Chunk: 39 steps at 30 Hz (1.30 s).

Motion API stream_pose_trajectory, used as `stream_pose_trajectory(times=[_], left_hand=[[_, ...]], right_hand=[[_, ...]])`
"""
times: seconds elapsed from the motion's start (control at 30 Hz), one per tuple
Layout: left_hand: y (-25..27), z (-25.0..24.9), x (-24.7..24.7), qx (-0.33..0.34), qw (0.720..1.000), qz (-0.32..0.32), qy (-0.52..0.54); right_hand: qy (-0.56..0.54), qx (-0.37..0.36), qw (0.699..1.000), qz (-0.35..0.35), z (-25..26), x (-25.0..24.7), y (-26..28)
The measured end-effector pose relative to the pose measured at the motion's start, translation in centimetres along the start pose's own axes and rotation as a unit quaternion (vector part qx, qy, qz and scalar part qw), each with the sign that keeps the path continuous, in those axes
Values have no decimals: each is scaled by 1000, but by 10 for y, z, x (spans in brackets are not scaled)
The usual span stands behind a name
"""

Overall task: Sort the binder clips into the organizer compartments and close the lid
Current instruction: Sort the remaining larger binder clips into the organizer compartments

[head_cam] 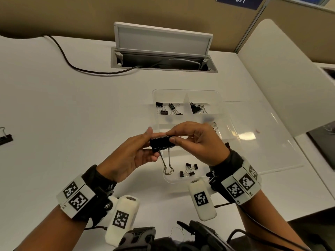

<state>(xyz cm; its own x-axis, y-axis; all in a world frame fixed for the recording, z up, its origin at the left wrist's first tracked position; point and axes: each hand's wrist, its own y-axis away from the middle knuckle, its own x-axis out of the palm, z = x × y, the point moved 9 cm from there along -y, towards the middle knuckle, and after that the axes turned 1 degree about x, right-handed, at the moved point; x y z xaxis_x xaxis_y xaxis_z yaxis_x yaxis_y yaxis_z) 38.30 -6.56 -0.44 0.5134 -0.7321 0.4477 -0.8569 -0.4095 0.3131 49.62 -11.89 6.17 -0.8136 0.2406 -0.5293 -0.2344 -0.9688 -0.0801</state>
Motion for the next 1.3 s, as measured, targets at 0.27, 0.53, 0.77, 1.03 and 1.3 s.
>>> stream_pose_trajectory(times=[0.27, 0.53, 0.77, 1.03, 1.3], left_hand=[[0, -3, -1, 31, 999, -1, -24], [-3, -8, 4, 60, 998, -15, 17], [-12, -3, 19, 75, 997, -5, 4], [-20, 7, 31, 26, 998, 49, 21], [-4, 32, 54, -163, 972, 162, 58]], right_hand=[[-77, 38, 996, -14, -10, -6, 6], [-184, 157, 966, 93, -24, 13, 32], [-190, 151, 970, 15, -33, -6, 40], [-90, 67, 992, -50, -17, -55, 26], [-48, 67, 988, 133, -3, -34, 8]])
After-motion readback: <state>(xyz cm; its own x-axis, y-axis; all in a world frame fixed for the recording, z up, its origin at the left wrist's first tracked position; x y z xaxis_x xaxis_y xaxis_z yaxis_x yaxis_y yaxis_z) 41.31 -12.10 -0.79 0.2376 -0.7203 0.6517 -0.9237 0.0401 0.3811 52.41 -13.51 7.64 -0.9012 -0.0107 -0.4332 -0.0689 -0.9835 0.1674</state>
